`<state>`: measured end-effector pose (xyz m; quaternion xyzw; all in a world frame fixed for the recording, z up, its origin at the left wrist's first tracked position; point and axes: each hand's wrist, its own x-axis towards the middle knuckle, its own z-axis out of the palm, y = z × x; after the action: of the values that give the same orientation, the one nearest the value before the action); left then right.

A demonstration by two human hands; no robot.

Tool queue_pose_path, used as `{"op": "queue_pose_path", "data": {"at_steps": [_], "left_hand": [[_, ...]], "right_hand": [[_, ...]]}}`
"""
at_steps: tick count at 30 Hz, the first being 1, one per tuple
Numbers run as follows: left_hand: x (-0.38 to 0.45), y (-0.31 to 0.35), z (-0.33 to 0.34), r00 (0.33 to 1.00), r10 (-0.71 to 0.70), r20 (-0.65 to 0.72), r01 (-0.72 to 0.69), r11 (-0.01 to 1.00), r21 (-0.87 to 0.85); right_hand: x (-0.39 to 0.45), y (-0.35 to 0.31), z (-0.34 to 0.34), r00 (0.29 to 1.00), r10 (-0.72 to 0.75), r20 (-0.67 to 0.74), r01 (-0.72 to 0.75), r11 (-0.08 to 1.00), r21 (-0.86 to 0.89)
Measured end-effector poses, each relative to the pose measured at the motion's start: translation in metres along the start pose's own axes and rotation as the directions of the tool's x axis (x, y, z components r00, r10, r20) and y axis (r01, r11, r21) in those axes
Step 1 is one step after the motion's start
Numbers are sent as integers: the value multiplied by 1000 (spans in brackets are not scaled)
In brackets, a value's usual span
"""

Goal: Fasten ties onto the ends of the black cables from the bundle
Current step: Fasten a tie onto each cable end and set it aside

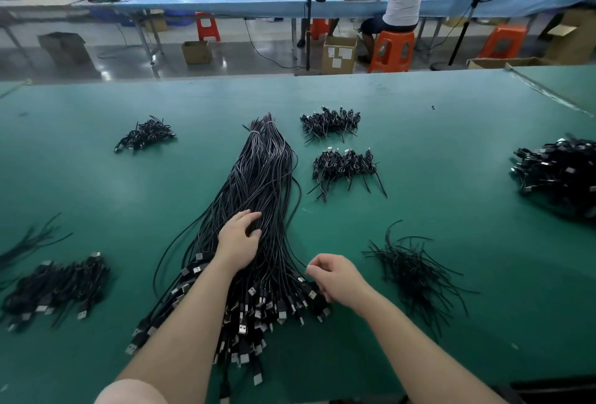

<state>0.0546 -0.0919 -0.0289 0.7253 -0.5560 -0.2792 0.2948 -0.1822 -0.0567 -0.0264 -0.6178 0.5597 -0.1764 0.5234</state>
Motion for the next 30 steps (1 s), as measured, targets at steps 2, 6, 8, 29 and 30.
{"op": "queue_pose_path", "data": {"at_steps": [2,6,8,29,30], "left_hand": [[1,0,0,1000,-1,-1,1,1000,-12],[0,-3,1,1000,-3,-5,3,1000,6],[-1,-1,0,1000,-13,-19,13,1000,-5],[-18,57,26,910,403,101,-414,859,301],[-17,54,25,911,397,108,-411,864,290]], "right_hand": [[-3,2,0,1000,-21,-5,21,998,51],[-5,5,0,998,-60,-17,61,995,74],[-6,3,-2,998,-65,-11,66,996,56],[-53,-73,-57,970,-182,161,163,979,120],[-58,-74,-62,961,-199,192,181,978,108]]}}
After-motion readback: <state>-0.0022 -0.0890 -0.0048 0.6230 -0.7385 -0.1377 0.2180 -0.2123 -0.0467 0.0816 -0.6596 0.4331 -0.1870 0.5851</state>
